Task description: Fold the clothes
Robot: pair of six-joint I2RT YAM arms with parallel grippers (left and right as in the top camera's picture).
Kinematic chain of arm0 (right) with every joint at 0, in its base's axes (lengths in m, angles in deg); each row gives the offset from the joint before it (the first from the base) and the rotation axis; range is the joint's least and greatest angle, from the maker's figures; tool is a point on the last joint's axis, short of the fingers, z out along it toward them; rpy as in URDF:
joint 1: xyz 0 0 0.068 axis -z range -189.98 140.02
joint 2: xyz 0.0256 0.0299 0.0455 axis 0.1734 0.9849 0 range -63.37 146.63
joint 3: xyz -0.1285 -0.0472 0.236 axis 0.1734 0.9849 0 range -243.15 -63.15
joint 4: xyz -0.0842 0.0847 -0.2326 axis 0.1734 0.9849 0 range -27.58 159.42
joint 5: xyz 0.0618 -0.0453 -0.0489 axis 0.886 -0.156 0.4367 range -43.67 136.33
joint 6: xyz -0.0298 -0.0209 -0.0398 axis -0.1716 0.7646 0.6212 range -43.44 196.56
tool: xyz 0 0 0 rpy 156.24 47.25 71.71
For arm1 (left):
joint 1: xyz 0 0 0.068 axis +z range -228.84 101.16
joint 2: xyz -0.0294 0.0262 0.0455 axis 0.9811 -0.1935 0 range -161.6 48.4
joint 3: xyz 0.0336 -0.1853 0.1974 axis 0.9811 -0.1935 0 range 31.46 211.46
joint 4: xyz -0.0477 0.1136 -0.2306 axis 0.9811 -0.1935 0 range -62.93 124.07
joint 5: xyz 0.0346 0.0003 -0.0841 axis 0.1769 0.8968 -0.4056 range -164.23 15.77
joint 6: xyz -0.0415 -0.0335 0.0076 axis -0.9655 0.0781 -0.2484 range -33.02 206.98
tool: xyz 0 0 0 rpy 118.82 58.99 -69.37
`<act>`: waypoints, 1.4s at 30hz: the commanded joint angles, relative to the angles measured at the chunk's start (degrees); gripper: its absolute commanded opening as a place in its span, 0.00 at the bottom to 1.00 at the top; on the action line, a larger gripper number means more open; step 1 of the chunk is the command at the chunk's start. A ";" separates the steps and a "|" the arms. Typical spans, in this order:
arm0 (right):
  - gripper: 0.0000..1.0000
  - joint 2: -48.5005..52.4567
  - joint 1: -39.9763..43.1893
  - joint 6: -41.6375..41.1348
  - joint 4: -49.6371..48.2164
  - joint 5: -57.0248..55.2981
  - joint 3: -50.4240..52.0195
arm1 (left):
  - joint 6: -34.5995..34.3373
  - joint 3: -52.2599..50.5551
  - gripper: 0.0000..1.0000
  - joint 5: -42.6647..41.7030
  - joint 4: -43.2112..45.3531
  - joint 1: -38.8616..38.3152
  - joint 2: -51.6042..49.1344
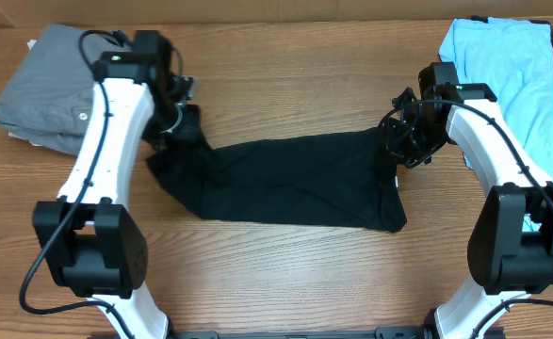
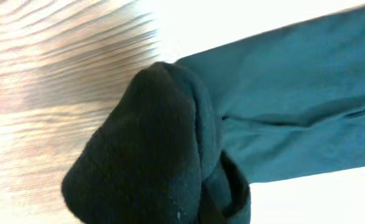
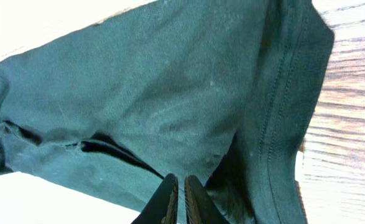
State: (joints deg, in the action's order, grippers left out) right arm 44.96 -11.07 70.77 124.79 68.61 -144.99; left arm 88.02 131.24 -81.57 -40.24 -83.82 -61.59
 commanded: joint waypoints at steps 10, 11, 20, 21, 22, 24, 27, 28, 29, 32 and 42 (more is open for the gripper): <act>0.11 -0.63 3.72 -0.20 0.50 0.55 0.13 | -5.75 0.31 0.07 -1.84 0.74 -12.02 -9.05; 0.11 -0.63 3.87 -0.20 0.46 0.52 0.13 | -6.16 0.31 0.07 -1.88 0.85 -12.72 -9.64; 0.15 -0.63 4.33 -0.04 -0.07 0.52 0.13 | -6.45 0.31 0.44 -4.74 4.24 -19.17 -10.67; 0.15 -0.63 4.33 -0.04 -0.07 0.52 0.13 | -6.45 0.31 0.56 -4.74 4.52 -19.63 -10.67; 0.15 -0.63 4.33 -0.04 -0.07 0.52 0.13 | -6.45 0.31 0.62 -4.74 4.74 -20.09 -10.67; 0.18 -0.63 4.33 -0.04 -0.13 0.52 0.13 | -6.45 0.31 0.66 -4.76 4.96 -20.52 -10.67; 0.22 -0.63 4.33 -0.04 -0.13 0.52 0.13 | -6.40 0.98 0.67 -4.74 4.57 -20.50 -10.62; 0.24 -0.63 4.33 -0.04 -0.15 0.52 0.13 | -6.40 2.16 0.68 -4.72 3.10 -20.06 -10.62; 0.24 -0.63 4.33 -0.04 -0.17 0.52 0.13 | -6.27 3.21 0.68 -4.46 1.64 -19.61 -10.62; 0.26 -0.63 4.33 -0.04 -0.20 0.52 0.13 | -5.73 6.62 0.67 -0.74 -4.48 -17.90 -10.62; 0.29 -0.63 4.33 0.00 -0.66 0.28 0.13 | -5.68 6.47 0.50 10.93 -11.04 -9.01 -10.64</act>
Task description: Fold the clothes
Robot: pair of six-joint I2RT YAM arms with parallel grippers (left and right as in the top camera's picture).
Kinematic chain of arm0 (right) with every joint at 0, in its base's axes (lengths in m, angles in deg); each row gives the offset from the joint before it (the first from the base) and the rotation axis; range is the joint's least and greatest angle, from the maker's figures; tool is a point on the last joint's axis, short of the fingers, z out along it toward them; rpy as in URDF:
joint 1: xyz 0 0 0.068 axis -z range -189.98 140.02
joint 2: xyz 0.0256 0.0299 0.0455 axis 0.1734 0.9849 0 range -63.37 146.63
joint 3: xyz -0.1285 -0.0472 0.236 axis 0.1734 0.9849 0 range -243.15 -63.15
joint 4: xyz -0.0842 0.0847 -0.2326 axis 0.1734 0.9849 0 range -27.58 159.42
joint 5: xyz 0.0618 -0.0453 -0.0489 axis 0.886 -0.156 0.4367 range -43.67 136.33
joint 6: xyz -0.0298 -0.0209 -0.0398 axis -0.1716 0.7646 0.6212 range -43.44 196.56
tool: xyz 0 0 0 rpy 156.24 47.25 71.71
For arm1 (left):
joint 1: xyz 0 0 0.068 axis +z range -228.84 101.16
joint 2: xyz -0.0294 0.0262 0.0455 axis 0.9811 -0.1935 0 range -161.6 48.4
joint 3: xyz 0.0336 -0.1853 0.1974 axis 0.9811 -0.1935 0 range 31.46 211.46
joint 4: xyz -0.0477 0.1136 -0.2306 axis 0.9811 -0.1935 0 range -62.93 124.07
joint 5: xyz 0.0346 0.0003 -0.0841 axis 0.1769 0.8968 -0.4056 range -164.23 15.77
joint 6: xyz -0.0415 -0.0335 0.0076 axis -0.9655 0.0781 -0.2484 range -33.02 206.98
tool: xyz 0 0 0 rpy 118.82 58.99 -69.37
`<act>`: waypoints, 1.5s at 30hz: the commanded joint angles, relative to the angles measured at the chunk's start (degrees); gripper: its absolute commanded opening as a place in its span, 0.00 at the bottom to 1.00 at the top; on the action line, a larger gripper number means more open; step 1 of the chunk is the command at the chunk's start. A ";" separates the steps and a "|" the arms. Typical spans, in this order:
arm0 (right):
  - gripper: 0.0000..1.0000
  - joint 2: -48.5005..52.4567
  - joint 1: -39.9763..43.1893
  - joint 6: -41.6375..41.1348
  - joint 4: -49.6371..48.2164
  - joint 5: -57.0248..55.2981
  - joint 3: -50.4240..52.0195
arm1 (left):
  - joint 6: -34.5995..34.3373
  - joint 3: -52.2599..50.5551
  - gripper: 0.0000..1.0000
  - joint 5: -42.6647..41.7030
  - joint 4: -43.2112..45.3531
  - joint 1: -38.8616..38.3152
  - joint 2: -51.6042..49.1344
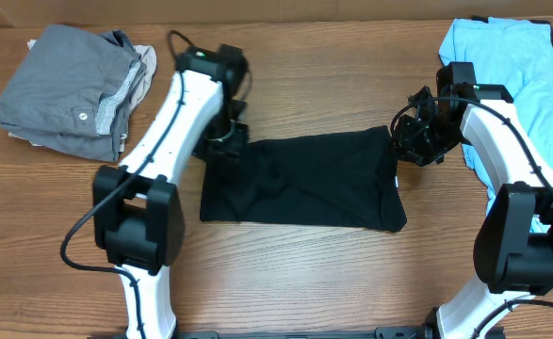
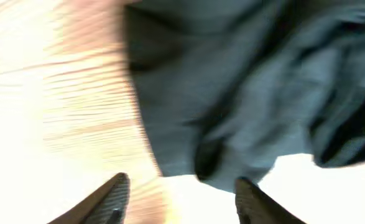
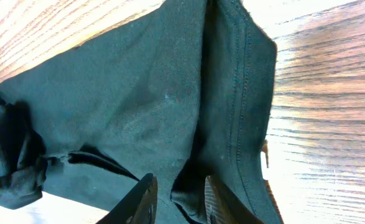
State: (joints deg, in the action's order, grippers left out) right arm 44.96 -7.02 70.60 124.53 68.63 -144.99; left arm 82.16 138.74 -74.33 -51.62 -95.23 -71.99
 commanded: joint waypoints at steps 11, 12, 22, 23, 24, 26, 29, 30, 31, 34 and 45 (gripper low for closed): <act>0.30 -0.63 0.28 0.35 -0.79 0.28 0.13 | 0.55 -12.63 0.15 -2.62 8.37 2.45 -0.24; 0.30 -0.63 0.28 0.35 -0.79 0.28 0.13 | 0.52 -13.66 0.14 -3.30 9.44 1.97 -0.24; 0.30 -0.63 0.28 0.35 -0.94 0.28 0.13 | -1.90 -16.46 0.07 -10.69 15.47 -4.63 -0.24; 0.30 -0.63 0.28 0.35 -0.92 0.28 0.13 | -1.88 -16.46 0.08 -11.50 15.91 -5.33 -0.24; 0.30 -0.63 0.28 0.35 -0.94 0.28 0.13 | -1.90 -16.46 0.07 -11.82 16.39 -5.97 -0.24; 0.30 -0.63 0.28 0.37 -0.96 0.28 0.13 | -2.05 -16.46 0.08 -12.02 17.44 -7.32 -0.24; 0.31 -0.63 0.28 0.35 -0.98 0.28 0.13 | -2.05 -16.46 0.08 -12.37 19.39 -9.62 -0.24; 0.30 -0.63 0.28 0.35 -0.96 0.28 0.13 | -2.05 -16.46 0.09 -13.22 20.20 -10.67 -0.24; 0.31 -0.63 0.28 0.35 -0.96 0.28 0.13 | -2.05 -16.46 0.09 -13.86 20.72 -11.28 -0.24; 0.30 -0.63 0.28 0.33 -0.94 0.28 0.13 | -2.08 -16.46 0.09 -15.04 22.27 -13.35 -0.24; 0.47 -0.63 0.28 0.35 0.37 0.28 0.15 | -2.03 -13.75 0.08 -14.36 22.95 -14.16 -0.22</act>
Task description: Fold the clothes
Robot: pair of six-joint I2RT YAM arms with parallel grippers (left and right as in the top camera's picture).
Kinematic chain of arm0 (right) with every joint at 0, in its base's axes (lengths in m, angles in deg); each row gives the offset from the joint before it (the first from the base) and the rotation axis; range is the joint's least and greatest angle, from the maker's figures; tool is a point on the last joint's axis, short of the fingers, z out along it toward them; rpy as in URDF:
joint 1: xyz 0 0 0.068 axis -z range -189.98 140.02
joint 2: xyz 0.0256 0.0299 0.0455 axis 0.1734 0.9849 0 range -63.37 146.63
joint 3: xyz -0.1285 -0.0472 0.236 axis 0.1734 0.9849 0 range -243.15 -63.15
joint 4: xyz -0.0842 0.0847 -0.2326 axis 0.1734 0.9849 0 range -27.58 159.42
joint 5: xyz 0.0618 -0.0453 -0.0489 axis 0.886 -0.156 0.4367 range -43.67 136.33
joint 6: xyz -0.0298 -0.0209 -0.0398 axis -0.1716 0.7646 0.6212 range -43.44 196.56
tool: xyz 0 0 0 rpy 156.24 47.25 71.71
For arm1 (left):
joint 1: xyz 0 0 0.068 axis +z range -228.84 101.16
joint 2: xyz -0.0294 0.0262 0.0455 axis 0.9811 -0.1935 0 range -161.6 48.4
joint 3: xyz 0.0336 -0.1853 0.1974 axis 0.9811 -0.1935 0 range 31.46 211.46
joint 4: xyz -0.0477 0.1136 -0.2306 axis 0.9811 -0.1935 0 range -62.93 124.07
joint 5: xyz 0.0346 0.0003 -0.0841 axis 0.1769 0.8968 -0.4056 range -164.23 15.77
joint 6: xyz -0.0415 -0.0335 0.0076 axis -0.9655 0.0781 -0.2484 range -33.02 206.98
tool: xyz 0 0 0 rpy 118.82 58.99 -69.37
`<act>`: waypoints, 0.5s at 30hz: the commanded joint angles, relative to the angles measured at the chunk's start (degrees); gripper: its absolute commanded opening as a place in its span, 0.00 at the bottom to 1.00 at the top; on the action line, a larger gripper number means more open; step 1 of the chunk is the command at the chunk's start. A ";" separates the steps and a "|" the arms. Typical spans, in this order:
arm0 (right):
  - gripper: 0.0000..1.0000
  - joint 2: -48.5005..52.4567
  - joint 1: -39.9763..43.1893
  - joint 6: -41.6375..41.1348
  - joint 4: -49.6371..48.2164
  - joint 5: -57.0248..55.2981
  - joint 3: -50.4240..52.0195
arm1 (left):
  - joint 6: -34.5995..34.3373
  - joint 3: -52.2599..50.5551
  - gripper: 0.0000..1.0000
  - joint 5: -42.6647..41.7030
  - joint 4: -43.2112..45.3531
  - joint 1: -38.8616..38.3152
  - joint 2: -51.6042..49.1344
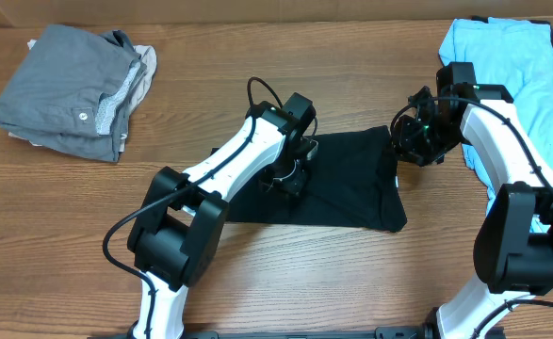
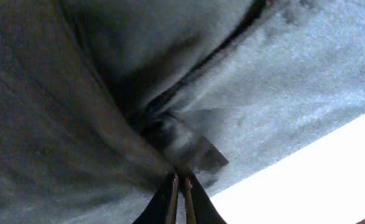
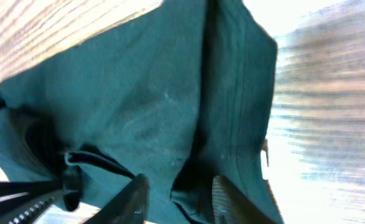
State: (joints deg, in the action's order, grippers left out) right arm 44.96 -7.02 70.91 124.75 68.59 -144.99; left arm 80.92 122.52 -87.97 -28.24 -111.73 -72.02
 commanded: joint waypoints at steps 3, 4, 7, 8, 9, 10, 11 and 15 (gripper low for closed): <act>0.68 -0.63 0.28 0.09 0.81 -0.26 0.15 | 0.02 8.15 0.08 -0.68 -3.17 5.31 -0.20; 0.78 -0.63 0.28 0.09 1.09 -1.20 0.15 | 0.61 10.34 0.08 -0.68 -4.13 6.32 -0.20; 1.00 -0.63 0.15 0.07 1.42 -3.39 0.46 | 2.82 18.27 0.10 -0.68 -7.76 9.60 -0.20; 1.00 -0.63 0.11 0.07 1.40 -3.37 0.70 | 3.37 21.16 0.11 -0.68 -9.11 10.69 -0.20; 1.00 -0.63 0.09 0.07 1.31 -3.34 1.05 | 3.76 24.06 0.11 -0.68 -10.54 11.74 -0.20; 1.00 -0.63 0.02 0.07 1.16 -3.37 1.42 | 4.11 26.56 0.13 -0.66 -11.78 12.63 -0.20; 1.00 -0.63 -0.04 0.07 0.22 -3.37 2.78 | 4.74 31.32 0.17 -0.66 -14.27 14.34 -0.20; 1.00 -0.63 -0.17 0.07 -2.71 -3.34 6.40 | 4.83 39.28 0.24 0.17 -18.93 17.57 -0.20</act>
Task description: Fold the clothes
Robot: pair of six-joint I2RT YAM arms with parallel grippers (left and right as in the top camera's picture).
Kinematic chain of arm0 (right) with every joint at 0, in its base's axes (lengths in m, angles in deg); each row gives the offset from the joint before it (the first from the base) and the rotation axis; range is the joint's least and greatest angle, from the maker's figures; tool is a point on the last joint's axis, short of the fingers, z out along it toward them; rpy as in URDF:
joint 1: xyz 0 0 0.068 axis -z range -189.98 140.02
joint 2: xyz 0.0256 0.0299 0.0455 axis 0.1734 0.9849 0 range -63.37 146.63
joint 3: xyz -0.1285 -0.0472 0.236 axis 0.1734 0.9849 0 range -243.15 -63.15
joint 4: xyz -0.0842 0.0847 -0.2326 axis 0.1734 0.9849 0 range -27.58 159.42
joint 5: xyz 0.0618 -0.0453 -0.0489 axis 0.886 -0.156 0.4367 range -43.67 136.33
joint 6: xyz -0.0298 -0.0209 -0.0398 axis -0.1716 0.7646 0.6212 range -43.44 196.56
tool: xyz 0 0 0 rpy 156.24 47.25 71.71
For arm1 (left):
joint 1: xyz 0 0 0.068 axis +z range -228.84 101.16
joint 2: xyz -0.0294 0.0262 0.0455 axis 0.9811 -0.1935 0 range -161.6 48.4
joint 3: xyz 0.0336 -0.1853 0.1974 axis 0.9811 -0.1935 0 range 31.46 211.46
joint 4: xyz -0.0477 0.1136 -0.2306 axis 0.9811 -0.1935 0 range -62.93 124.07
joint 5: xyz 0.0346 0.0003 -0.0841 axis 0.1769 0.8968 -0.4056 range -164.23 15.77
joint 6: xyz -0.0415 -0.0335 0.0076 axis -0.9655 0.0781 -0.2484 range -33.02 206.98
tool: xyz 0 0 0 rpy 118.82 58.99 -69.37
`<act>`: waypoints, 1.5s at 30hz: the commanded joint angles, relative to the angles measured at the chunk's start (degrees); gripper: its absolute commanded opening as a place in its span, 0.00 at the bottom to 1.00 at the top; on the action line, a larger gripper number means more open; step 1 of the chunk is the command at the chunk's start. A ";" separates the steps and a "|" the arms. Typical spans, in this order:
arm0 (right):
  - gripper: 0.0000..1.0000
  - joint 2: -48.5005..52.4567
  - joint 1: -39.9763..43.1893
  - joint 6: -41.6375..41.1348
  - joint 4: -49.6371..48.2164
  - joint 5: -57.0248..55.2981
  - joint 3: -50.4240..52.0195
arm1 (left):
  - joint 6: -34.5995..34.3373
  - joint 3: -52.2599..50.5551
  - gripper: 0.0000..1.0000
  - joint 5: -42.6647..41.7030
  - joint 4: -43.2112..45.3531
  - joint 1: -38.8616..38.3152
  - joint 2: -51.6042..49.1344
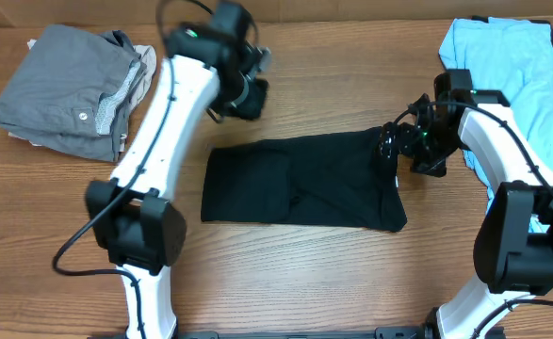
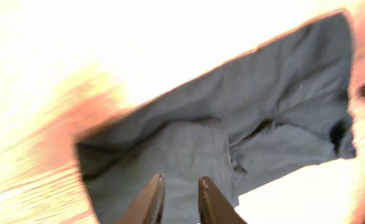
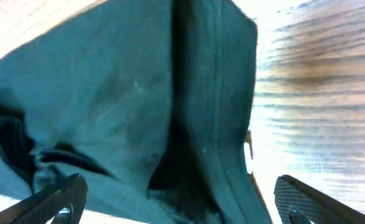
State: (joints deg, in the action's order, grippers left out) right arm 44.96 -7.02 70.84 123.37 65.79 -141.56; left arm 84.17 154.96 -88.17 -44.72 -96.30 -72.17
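Note:
The black garment (image 1: 304,184) lies flat mid-table as a wide rectangle, its left part folded inward. My left gripper (image 1: 248,94) hangs above the table behind the garment's left end, apart from it. In the left wrist view the left gripper (image 2: 180,179) is open a little with nothing between its fingers, and the black garment (image 2: 232,124) lies far below. My right gripper (image 1: 397,149) sits at the garment's upper right corner. In the right wrist view the right gripper (image 3: 181,186) is open wide, with the hemmed edge of the black garment (image 3: 219,124) between its fingers.
A pile of folded grey clothes (image 1: 69,89) sits at the back left. A light blue garment (image 1: 512,75) lies at the back right, beside the right arm. The wooden table (image 1: 285,273) shows in front of the black garment.
My left gripper was shut on the cloth at the garment's middle; now it is open, raised and behind the garment's left end. My right gripper has opened much wider at the same corner.
First the garment lay stretched out, my left gripper shut on its left end and my right shut on its right edge. Then the left end lay folded in, both grippers open. Then the left pinched the middle. Now it is clear, and the garment is a flat rectangle.

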 commanded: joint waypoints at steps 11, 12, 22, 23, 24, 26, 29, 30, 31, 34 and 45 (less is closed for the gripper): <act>0.99 -0.63 -0.33 0.09 -10.75 1.46 12.79 | 1.55 12.59 0.38 11.85 -10.84 5.44 0.00; 0.98 -0.63 -0.33 0.11 -11.43 2.67 13.31 | 1.55 12.59 0.38 12.85 -11.17 5.44 0.00; 0.43 -0.63 -2.78 0.04 -15.32 8.68 15.26 | 1.51 12.57 0.46 14.14 -11.41 5.44 -0.02; 0.37 -0.63 -3.23 -0.17 -15.54 8.59 15.28 | 1.51 12.57 0.46 14.14 -11.43 5.44 -0.02; 0.30 -0.63 -3.61 -0.35 -15.74 8.24 15.32 | 1.51 12.57 0.46 14.14 -11.45 5.44 -0.02; 0.11 -0.63 -3.98 -0.35 -15.72 7.23 15.32 | 1.51 12.57 0.46 14.14 -11.50 5.44 -0.04; 0.04 -0.63 -3.72 -1.64 -15.69 5.25 15.30 | 1.51 12.57 0.47 14.16 -11.80 5.44 -0.04; 0.04 -0.63 -3.26 -2.08 -15.76 4.68 15.28 | 1.53 12.57 0.47 14.25 -11.89 5.44 -0.04; 0.04 -0.66 -2.60 -2.03 -15.87 4.57 15.26 | 1.53 12.57 0.47 14.51 -11.98 5.44 -0.04; 0.04 -0.66 1.86 -2.01 -14.43 4.59 14.01 | 1.51 12.57 0.47 14.58 -12.04 5.44 -0.04; 0.04 -0.66 13.68 4.02 2.08 4.74 2.93 | 1.53 12.57 0.48 15.02 -12.02 5.44 -0.04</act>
State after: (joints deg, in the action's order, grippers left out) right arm 44.31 5.72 72.04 122.67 70.71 -134.00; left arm 84.61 166.22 -74.35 -56.65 -91.07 -72.15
